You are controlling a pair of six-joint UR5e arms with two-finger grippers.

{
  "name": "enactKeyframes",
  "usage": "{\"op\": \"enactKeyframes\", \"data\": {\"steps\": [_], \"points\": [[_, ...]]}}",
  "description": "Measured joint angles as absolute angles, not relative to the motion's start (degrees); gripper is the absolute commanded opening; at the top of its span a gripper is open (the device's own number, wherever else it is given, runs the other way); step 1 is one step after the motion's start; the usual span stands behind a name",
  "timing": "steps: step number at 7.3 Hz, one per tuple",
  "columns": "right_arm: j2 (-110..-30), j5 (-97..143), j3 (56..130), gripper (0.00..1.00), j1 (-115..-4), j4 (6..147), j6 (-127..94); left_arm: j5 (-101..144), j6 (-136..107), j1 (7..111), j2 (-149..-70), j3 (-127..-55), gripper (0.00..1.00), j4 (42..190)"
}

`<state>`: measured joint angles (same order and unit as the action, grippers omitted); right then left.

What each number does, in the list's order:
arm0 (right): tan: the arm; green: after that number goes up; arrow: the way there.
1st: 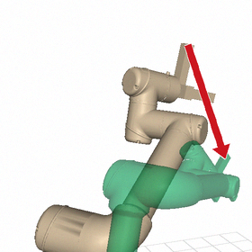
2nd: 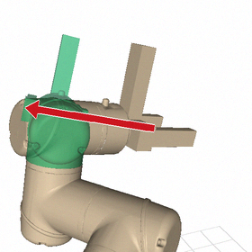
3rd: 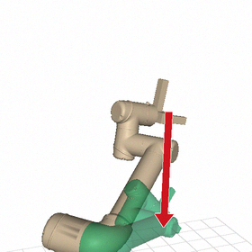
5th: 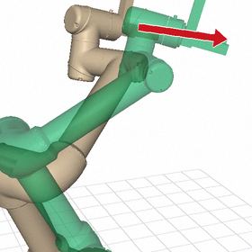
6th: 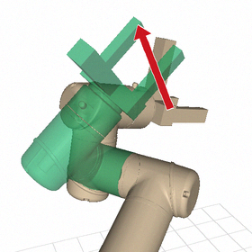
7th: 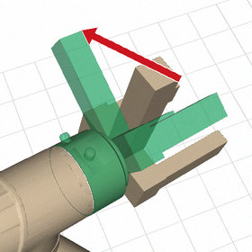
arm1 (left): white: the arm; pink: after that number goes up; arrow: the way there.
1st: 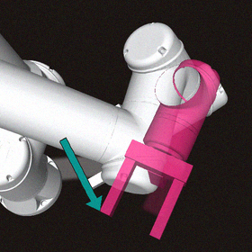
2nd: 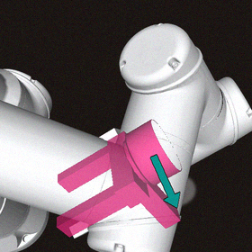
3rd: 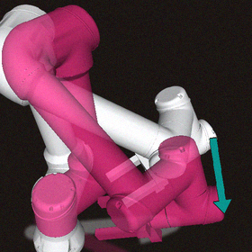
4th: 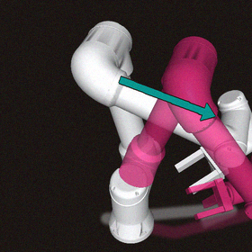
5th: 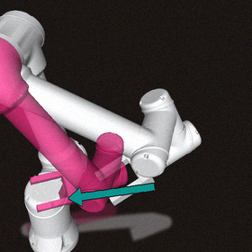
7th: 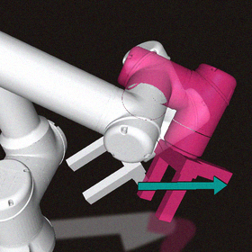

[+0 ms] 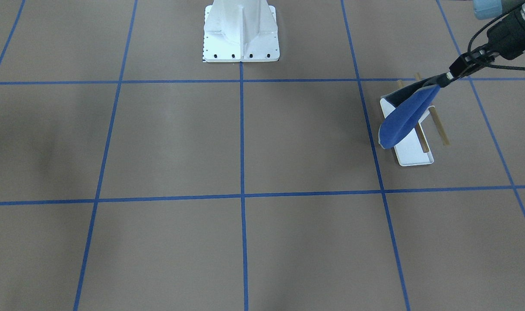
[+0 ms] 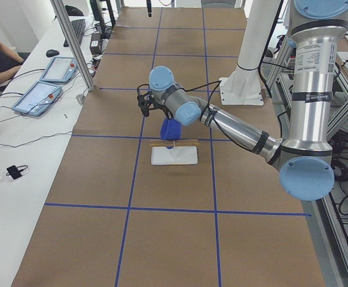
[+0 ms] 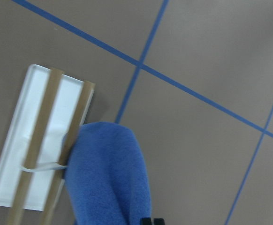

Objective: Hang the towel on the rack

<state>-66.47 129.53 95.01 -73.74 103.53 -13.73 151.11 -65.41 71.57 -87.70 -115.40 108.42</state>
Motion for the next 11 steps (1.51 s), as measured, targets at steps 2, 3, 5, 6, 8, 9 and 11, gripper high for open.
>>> {"op": "enactKeyframes", "data": {"steps": [2,3,5,6,8,9,11], "points": [[-66.2,129.9,93.8,1.00,-74.1,103.5,-13.6,151.4,-55.1,74.8,-84.4,-111.3,0.00,108.4],[-66.2,130.3,93.6,1.00,-74.2,103.6,-13.6,151.5,-50.3,75.8,-83.1,-109.4,0.00,108.4],[-66.2,130.7,93.4,1.00,-74.4,103.6,-13.6,151.4,-42.6,77.5,-82.0,-105.4,0.00,108.3],[-66.2,130.7,93.2,1.00,-74.4,103.5,-13.6,151.3,-40.0,78.1,-81.7,-103.6,0.00,108.3],[-66.1,130.8,93.2,1.00,-74.4,103.5,-13.7,150.7,-37.6,78.4,-81.6,-101.9,0.98,108.5],[-66.2,130.4,93.2,1.00,-74.4,103.5,-13.6,150.3,-37.0,78.5,-81.4,-101.7,0.99,108.8],[-67.7,127.9,92.7,1.00,-74.4,103.6,-13.6,145.7,-36.3,78.6,-79.9,-101.1,0.99,112.6]]}}
